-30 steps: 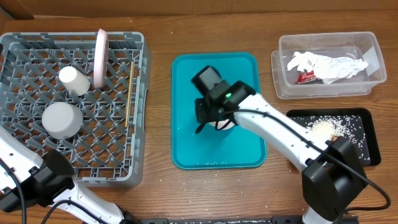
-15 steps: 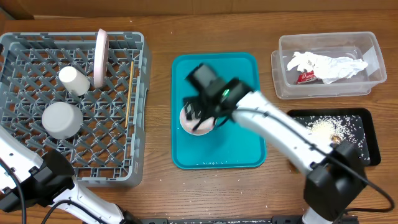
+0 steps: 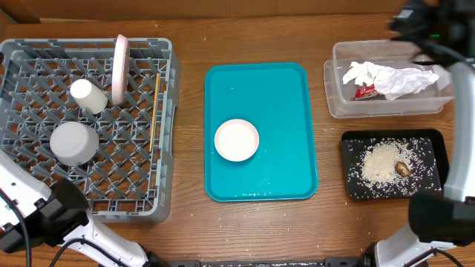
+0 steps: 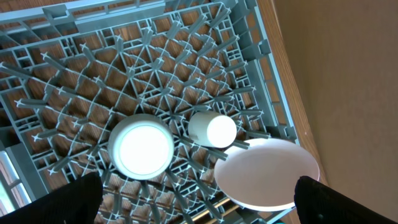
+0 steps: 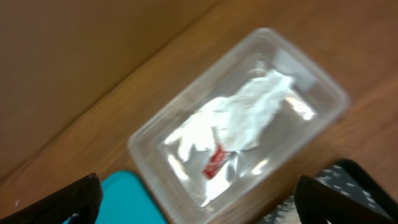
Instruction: Sort waste into correct bins and load items into the dishwasher
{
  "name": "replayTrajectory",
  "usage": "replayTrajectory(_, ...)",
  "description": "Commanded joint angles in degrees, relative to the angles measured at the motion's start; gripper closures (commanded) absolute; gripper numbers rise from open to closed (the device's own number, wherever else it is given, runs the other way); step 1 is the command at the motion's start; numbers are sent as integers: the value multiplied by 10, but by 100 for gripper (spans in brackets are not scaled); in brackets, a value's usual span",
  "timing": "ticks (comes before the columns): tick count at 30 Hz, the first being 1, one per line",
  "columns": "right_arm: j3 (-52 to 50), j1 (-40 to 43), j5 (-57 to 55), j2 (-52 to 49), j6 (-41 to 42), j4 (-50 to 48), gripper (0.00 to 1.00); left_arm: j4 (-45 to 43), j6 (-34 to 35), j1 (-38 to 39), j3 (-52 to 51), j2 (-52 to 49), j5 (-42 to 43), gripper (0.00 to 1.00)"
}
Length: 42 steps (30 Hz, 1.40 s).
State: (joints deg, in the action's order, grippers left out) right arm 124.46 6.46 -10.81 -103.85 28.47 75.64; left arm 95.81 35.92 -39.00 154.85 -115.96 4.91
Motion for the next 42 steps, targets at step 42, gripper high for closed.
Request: replayTrajectory(42,1,153,60,10,1,1,0,-31,-96,765,-227,-190,-81,22)
